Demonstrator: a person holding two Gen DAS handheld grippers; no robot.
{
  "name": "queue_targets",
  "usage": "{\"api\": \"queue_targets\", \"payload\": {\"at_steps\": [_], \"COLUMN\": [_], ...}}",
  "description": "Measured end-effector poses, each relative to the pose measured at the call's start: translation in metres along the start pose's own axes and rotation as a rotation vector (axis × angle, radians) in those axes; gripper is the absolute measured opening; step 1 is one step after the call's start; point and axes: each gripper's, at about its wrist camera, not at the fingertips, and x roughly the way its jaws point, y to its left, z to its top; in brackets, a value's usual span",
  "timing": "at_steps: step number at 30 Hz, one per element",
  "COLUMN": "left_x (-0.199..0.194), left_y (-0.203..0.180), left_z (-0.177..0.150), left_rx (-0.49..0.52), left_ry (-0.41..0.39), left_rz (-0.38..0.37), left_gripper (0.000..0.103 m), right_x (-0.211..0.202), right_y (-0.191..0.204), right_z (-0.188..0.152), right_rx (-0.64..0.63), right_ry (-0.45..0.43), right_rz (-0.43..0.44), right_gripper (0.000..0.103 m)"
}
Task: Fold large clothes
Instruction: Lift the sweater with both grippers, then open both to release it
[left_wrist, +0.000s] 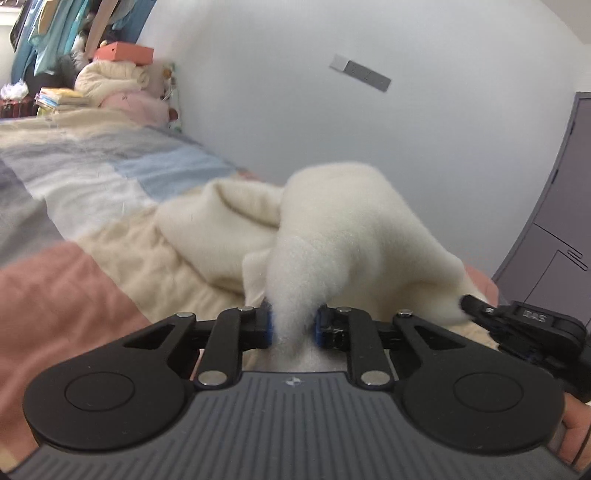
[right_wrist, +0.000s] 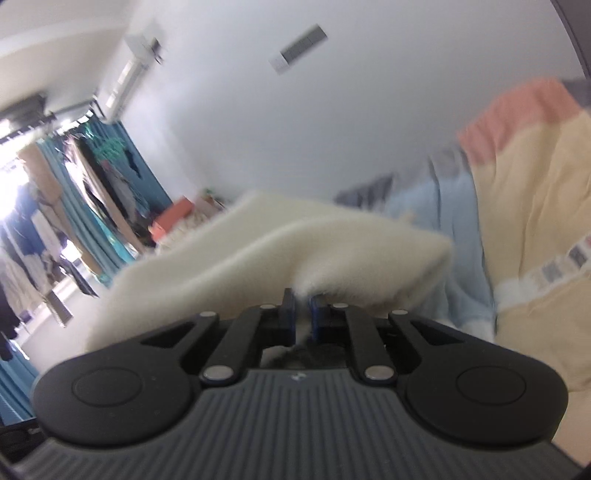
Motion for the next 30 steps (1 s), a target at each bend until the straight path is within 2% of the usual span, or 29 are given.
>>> {"api": "queue_targets", "payload": {"at_steps": [3, 5, 8, 13, 17, 21, 25, 28, 30], "left_x": [-0.031, -0.060, -0.105, -0.188, -0.257, -0.318, -0.332, -0.311, -0.286], "left_y": [-0.003, -0.012, -0.030, -0.047, -0.054, -0.056, -0.039, -0.021, -0.009], "left_z": [0.018, 0.027, 0.035, 0.044, 0.040, 0.019, -0.002, -0.016, -0.021], "left_rx": [-0.007, 0.027, 0.092, 0.133, 0.119, 0.131, 0.099, 0.057, 0.042], "left_ry": [-0.018, -0.047, -0.090, -0.181, -0.231, -0.276, -0.205, -0.134, -0.084], "left_rz": [-0.004, 0.007, 0.040, 0.080, 0.097, 0.109, 0.112, 0.153, 0.156], "left_gripper": [0.020, 0.020, 0.020, 0.020, 0.020, 0.020, 0.021, 0.022, 0.022], "right_x": [-0.026, -0.044, -0.070, -0.119, -0.168, -0.200, -0.198, -0.169, -0.147], "right_y": [0.011, 0.021, 0.040, 0.074, 0.100, 0.112, 0.114, 0.106, 0.105], "right_z": [0.007, 0.010, 0.011, 0.017, 0.015, 0.010, -0.003, -0.007, -0.017], "right_rx": [0.003, -0.042, -0.084, -0.148, -0.254, -0.301, -0.304, -0.225, -0.199], "right_ry": [-0.015, -0.040, -0.061, -0.103, -0.125, -0.098, 0.006, 0.139, 0.223], "right_rz": [0.014, 0.029, 0.074, 0.186, 0.248, 0.321, 0.325, 0.308, 0.233], "right_gripper": [0.010, 0.009, 0.009, 0.009, 0.009, 0.009, 0.009, 0.010, 0.010]}}
